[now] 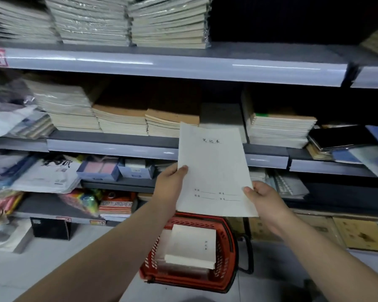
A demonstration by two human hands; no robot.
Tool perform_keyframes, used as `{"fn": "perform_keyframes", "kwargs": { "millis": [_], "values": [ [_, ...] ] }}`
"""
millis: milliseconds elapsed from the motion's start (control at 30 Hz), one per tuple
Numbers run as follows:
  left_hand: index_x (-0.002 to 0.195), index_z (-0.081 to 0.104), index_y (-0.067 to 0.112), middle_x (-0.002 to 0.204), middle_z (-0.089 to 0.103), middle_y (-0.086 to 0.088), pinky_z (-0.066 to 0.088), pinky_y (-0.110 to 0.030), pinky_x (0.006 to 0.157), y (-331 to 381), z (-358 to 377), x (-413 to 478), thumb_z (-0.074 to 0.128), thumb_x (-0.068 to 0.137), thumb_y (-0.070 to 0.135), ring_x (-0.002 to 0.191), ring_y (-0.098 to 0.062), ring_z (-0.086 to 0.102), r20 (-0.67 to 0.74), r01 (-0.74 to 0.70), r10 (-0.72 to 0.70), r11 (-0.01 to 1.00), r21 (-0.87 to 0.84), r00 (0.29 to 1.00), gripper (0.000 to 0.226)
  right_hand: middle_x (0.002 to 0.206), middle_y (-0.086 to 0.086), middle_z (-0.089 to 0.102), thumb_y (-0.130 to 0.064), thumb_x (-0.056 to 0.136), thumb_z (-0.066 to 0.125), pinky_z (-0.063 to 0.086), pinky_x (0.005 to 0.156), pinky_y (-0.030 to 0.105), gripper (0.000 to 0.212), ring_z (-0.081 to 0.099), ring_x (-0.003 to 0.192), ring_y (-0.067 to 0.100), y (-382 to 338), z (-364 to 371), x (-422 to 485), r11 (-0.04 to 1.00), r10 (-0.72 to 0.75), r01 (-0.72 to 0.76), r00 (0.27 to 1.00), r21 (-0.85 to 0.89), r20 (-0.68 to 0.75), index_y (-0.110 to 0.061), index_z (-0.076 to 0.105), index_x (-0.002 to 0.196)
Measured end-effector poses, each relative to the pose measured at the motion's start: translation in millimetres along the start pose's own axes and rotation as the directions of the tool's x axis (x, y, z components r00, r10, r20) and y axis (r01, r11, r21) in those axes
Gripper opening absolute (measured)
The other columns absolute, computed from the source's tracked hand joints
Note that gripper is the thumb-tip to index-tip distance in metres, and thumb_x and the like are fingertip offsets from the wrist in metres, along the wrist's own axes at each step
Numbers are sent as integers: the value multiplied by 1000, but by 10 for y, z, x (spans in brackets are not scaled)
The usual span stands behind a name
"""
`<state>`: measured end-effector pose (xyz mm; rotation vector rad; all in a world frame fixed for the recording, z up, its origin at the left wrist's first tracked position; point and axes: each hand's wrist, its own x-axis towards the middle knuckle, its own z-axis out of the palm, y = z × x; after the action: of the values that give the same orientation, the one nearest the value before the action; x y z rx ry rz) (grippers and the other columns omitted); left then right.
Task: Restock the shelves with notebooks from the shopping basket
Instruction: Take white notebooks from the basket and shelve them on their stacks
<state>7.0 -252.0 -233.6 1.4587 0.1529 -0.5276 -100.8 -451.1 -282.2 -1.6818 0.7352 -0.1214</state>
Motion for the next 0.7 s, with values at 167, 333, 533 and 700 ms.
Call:
{"fn": "perform_keyframes", "kwargs": {
  "millis": [167,333,533,700],
  "values": [
    [109,67,27,109,71,-3,56,-45,85,155,-34,173,52,100,18,100,-26,67,144,48,-53,998,38,988,20,104,-2,69,-21,100,50,48,80,30,13,64,98,17,-77,113,53,999,23,-21,995,30,-99,-21,63,102],
    [127,61,24,121,68,-3,49,-53,98,169,-100,377,45,102,17,112,-29,62,250,74,-98,992,104,963,30,111,3,66,-20,101,49,46,89,33,19,61,103,22,-80,204,126,999,44,-42,983,16,-176,-15,62,113],
    [117,64,29,116,70,-1,51,-51,94,152,-12,694,42,104,16,108,-27,65,286,76,-107,990,120,952,28,110,2,66,-22,101,47,47,80,30,23,61,99,19,-119,188,340,998,65,-69,978,-10,-200,-12,62,116],
    [111,65,30,109,72,1,57,-43,79,190,193,914,41,104,14,100,-24,68,257,117,-142,987,111,956,30,108,1,63,-23,101,47,41,78,29,23,58,96,17,-152,106,587,995,93,-100,973,-27,-210,-12,59,117]
  ]
}}
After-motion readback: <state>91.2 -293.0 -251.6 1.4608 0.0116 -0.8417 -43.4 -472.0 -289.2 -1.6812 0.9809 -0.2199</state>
